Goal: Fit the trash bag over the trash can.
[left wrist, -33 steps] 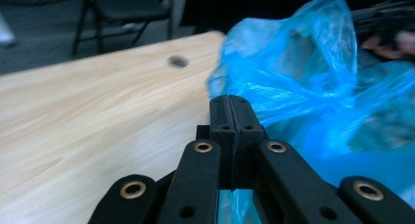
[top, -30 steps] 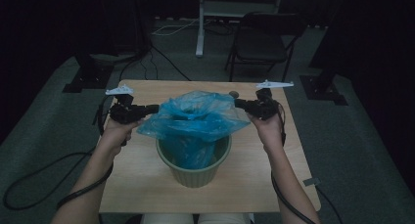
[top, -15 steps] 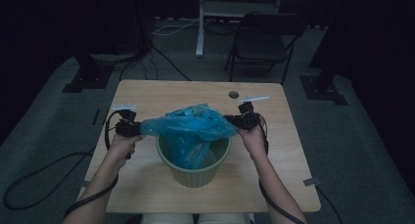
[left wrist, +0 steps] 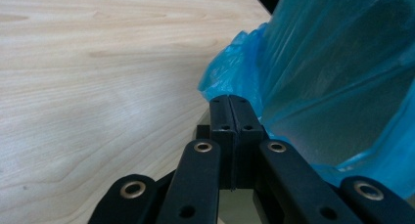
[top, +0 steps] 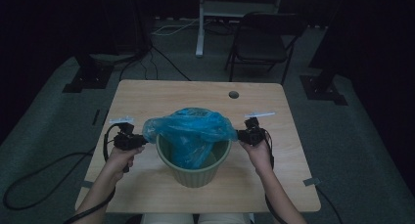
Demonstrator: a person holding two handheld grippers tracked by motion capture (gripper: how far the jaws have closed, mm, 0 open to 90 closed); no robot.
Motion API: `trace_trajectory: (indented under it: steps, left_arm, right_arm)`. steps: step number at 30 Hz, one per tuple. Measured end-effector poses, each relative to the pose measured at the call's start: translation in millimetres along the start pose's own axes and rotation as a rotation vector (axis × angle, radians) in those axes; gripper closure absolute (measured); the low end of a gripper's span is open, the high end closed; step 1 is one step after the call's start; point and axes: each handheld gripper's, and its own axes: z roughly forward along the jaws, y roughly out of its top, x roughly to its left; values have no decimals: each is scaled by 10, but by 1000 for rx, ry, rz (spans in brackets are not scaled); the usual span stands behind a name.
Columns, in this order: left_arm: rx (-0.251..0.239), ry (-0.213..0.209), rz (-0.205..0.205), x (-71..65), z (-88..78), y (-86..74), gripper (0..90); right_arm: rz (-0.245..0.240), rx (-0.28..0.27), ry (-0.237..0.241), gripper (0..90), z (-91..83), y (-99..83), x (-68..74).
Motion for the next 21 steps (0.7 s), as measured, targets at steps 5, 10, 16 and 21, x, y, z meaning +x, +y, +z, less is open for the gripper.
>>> trace_trajectory:
  steps: [5,10,16,21]
  left_arm:
    - [-11,92,-39,21,-191,57,521]
    - [-29,133,-21,47,-476,5,385]
    - [-71,86,60,-77,-747,-30,333]
    - [-102,3,167,-382,-776,76,308]
  right_arm:
    - [28,-81,-18,695,-231,82,-58]
    - [60,-168,-31,584,-575,167,-112]
    - [19,-286,47,484,-917,299,150]
    - [-42,-318,174,391,-988,401,538]
